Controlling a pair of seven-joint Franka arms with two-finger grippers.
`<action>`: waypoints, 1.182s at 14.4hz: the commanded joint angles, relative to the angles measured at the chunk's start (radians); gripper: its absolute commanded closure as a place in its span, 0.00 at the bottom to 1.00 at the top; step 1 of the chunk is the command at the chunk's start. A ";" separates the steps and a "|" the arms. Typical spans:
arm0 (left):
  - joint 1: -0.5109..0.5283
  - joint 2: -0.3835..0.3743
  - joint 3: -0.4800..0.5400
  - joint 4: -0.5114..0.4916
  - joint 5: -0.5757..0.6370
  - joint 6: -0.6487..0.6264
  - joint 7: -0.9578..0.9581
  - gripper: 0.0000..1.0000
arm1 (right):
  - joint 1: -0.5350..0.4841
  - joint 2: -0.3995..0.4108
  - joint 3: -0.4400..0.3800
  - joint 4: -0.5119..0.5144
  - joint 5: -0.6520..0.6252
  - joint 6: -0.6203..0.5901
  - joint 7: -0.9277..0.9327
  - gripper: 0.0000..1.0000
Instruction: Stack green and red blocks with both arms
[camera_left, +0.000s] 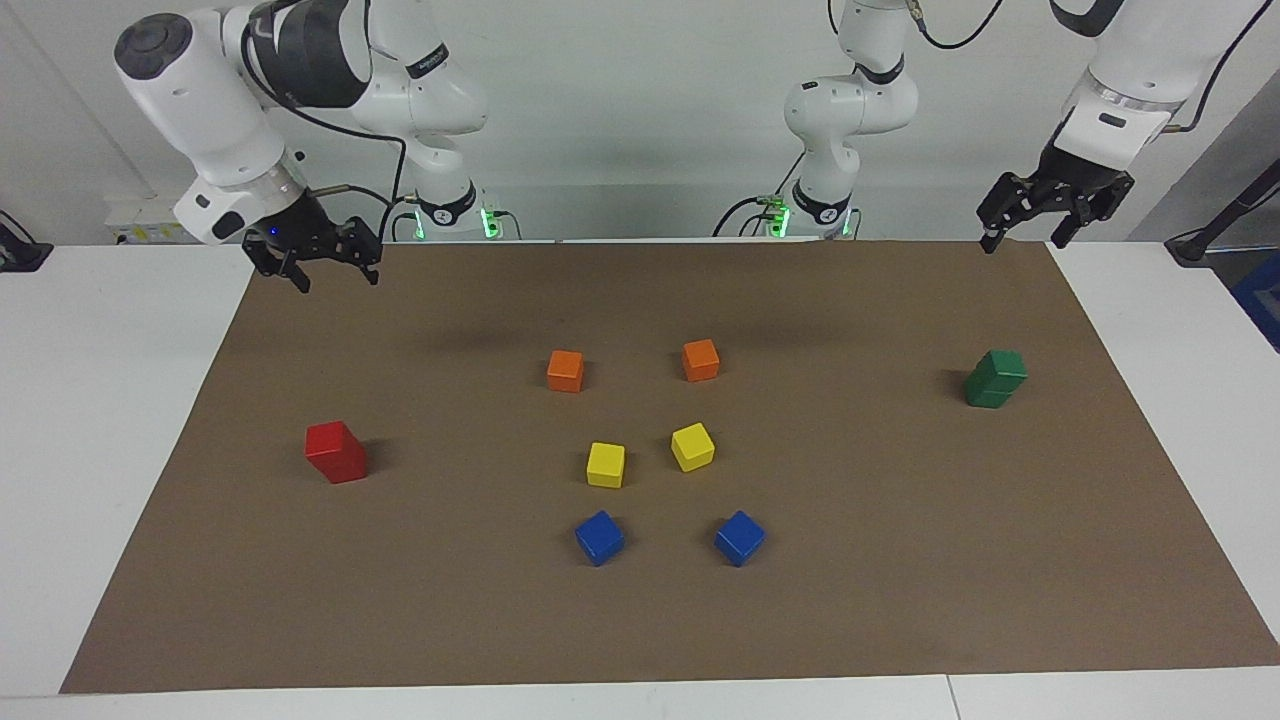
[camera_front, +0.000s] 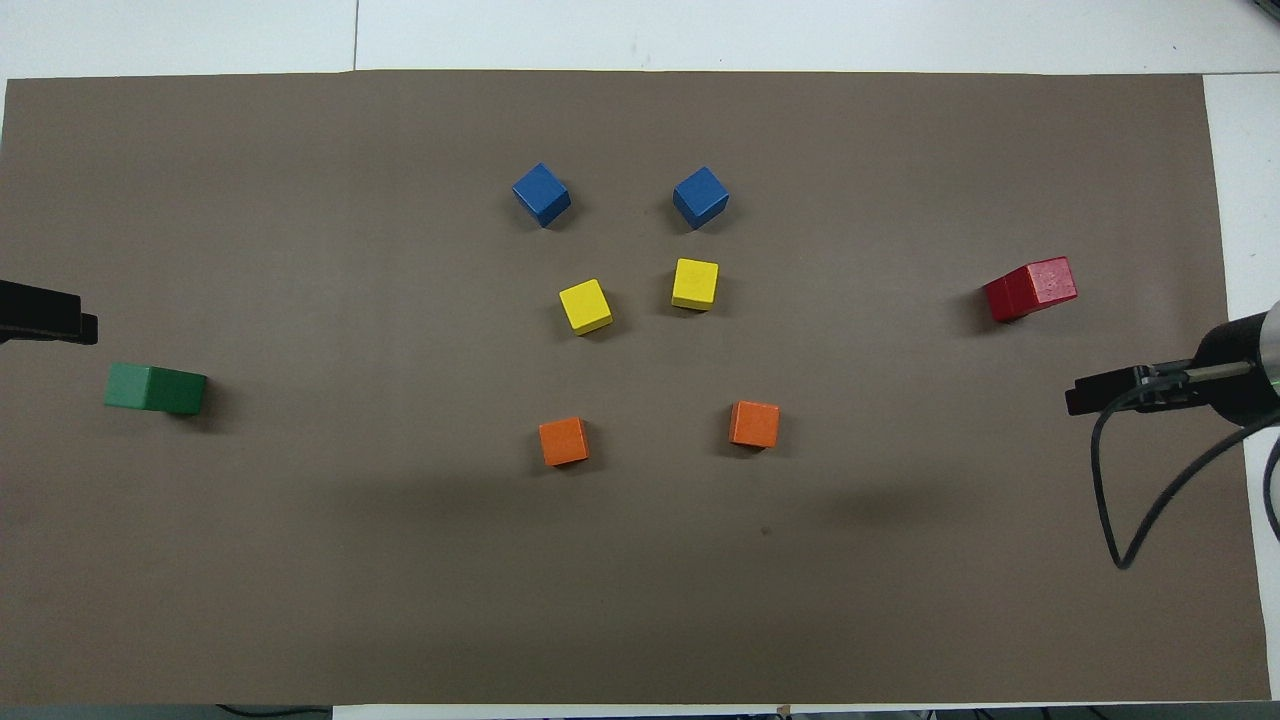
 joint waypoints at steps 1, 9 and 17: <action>-0.006 -0.010 0.004 -0.001 0.017 0.006 -0.001 0.00 | 0.031 -0.003 0.009 0.068 -0.041 -0.067 0.067 0.00; -0.009 -0.010 0.004 -0.001 0.017 0.006 -0.001 0.00 | 0.053 0.103 0.006 0.247 -0.127 -0.123 0.068 0.00; -0.009 -0.011 0.004 -0.001 0.017 0.006 -0.001 0.00 | 0.045 0.174 0.005 0.352 -0.113 -0.153 0.068 0.00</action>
